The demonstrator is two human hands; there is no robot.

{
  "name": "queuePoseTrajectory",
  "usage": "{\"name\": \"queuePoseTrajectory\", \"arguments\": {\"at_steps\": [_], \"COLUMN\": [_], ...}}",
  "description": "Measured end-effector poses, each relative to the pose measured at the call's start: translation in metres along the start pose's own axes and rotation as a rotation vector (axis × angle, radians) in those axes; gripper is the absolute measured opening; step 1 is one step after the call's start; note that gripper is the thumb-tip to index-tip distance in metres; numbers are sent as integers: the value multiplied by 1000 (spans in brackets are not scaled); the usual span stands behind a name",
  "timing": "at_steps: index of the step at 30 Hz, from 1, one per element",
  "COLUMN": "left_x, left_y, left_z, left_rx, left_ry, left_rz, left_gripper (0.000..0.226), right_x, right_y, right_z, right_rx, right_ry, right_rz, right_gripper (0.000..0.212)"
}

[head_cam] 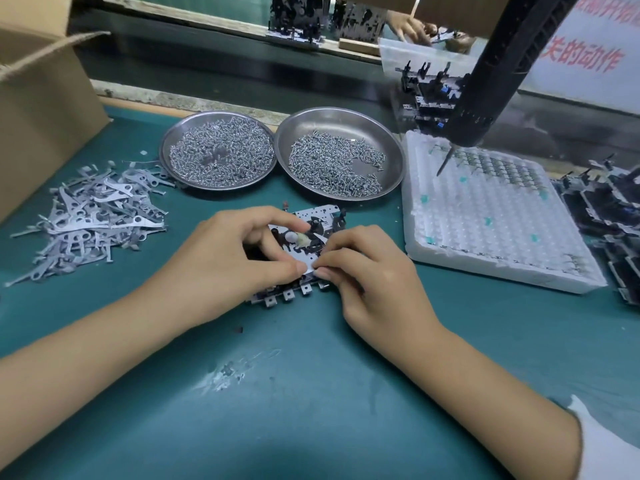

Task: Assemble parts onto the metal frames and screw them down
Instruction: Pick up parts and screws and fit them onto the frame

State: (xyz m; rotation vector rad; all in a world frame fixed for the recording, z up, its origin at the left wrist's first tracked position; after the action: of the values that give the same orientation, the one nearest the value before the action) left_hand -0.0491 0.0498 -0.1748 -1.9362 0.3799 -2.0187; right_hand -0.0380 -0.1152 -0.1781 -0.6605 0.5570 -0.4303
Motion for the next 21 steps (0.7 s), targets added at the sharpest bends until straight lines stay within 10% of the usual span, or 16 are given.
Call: {"name": "queuePoseTrajectory", "arguments": {"at_steps": [17, 21], "left_x": [9, 13], "left_y": [-4, -23], "left_z": [0, 9], "left_rx": [21, 265], "left_ry": [78, 203], "left_rz": [14, 53], "left_gripper": [34, 12], "right_x": [22, 22], "right_y": [-8, -9], "right_z": [4, 3], "right_rx": [106, 162], "right_ry": [469, 482], "right_rz": [502, 481], "right_gripper": [9, 8]}}
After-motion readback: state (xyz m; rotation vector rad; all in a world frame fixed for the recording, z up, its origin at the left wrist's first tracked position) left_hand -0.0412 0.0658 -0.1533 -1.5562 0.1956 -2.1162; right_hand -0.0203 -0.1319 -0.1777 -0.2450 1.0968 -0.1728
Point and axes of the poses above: each hand's wrist, its own z-axis towards the middle knuckle, its own y-axis out of the palm, x = y × z, the point moved 4 cm from there along z, towards the middle knuckle, and after that the axes turned 6 degrees about x, right-handed, at the moved point
